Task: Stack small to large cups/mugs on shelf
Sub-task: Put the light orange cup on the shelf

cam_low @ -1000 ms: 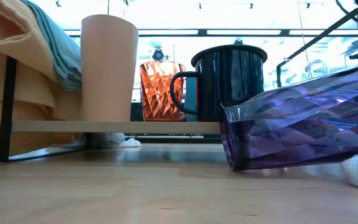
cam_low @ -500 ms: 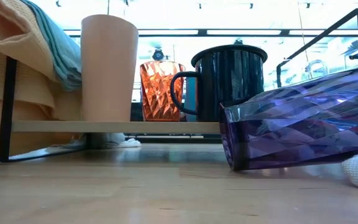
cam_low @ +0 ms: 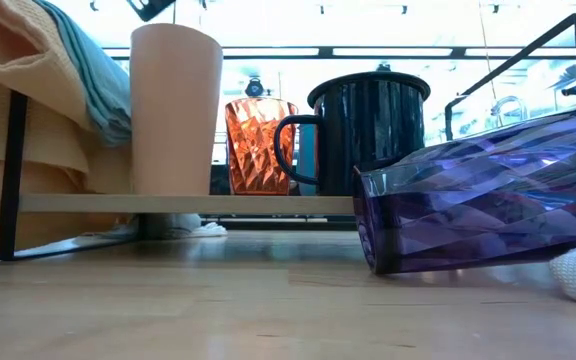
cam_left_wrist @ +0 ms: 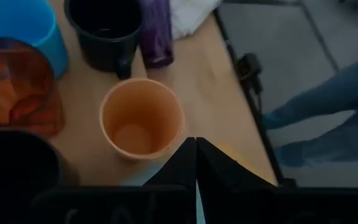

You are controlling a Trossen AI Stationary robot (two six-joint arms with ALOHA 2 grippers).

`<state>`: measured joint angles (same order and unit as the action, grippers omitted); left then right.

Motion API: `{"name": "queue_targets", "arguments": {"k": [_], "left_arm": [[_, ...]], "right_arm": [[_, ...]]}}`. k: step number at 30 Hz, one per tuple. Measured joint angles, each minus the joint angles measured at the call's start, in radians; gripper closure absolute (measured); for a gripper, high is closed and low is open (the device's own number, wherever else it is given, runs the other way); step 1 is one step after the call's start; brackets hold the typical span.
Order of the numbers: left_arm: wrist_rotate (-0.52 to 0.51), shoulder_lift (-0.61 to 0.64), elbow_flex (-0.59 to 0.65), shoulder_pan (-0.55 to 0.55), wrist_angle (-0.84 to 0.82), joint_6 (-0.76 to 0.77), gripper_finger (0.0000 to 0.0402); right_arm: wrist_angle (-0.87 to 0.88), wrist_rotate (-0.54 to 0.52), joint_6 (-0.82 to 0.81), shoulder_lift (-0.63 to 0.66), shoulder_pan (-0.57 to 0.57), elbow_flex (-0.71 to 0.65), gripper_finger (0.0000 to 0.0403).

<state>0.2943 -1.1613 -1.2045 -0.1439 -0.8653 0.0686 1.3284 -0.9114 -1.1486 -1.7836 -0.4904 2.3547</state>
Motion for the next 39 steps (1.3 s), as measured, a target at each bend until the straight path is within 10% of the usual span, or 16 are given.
{"name": "queue_targets", "arguments": {"k": [39], "left_arm": [[-0.134, -0.135, 0.001, -0.05, -0.109, -0.021, 0.0392]], "right_arm": [[-0.001, -0.005, -0.008, -0.001, -0.01, 0.0, 0.0403]]}}
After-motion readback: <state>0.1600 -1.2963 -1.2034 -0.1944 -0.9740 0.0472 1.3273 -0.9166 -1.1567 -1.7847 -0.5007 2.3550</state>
